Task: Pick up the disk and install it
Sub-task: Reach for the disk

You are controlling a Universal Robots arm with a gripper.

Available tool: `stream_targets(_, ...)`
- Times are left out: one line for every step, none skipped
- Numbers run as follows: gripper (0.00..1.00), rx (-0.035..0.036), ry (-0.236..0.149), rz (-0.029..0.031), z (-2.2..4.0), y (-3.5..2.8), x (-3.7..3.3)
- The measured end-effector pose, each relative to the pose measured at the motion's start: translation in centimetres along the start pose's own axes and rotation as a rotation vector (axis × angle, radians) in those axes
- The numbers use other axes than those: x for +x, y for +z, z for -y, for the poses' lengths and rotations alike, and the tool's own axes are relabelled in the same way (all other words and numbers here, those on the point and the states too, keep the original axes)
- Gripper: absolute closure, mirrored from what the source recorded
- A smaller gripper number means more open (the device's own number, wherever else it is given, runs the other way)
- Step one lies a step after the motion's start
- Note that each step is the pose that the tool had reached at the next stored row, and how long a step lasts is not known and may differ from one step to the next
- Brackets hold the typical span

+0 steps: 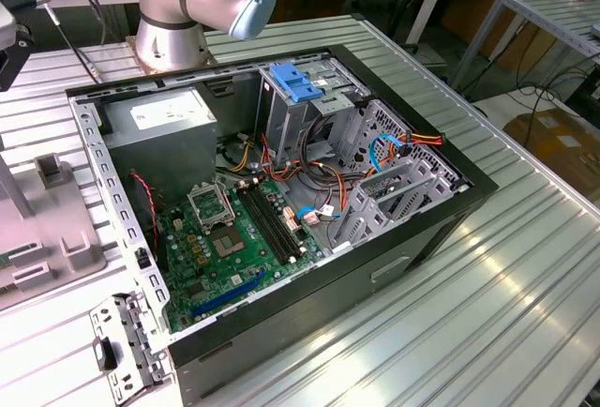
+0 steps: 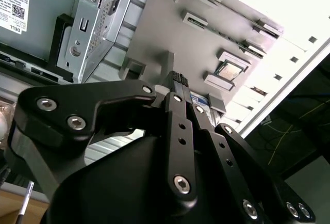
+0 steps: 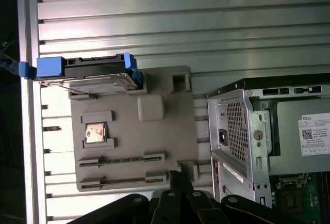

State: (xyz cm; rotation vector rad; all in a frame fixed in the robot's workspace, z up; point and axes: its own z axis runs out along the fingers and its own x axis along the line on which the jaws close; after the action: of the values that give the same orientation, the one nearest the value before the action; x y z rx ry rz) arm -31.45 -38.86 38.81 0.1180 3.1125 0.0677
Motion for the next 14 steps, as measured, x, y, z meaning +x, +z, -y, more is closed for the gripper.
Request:
stream_targets(0.89, 0.0000, 0.000, 0.0000, 0.00, 0.02, 0.15)
stream_targets(0.89, 0.0000, 0.000, 0.0000, 0.01, 0.05, 0.41)
stream_targets(0.89, 0.0000, 0.000, 0.0000, 0.02, 0.07, 0.58)
stream_targets(0.89, 0.0000, 0.000, 0.0000, 0.02, 0.09, 0.74)
stream_targets(0.89, 0.0000, 0.000, 0.0000, 0.02, 0.12, 0.99)
stream_targets(0.89, 0.0000, 0.000, 0.0000, 0.02, 0.13, 1.14)
stream_targets(0.89, 0.0000, 0.000, 0.0000, 0.02, 0.15, 1.28)
stream_targets(0.89, 0.0000, 0.000, 0.0000, 0.02, 0.17, 1.43)
stream_targets(0.89, 0.0000, 0.000, 0.0000, 0.02, 0.19, 1.58)
stream_targets(0.89, 0.0001, 0.000, -0.0001, 0.02, 0.20, 1.69)
stream_targets(0.89, 0.0001, 0.000, -0.0001, 0.02, 0.22, 1.87)
stream_targets(0.89, 0.0000, 0.000, 0.0000, 0.02, 0.25, 2.06)
stream_targets(0.89, 0.0000, 0.000, 0.0000, 0.02, 0.27, 2.20)
stream_targets(0.89, 0.0000, 0.000, 0.0000, 0.01, 0.30, 2.40)
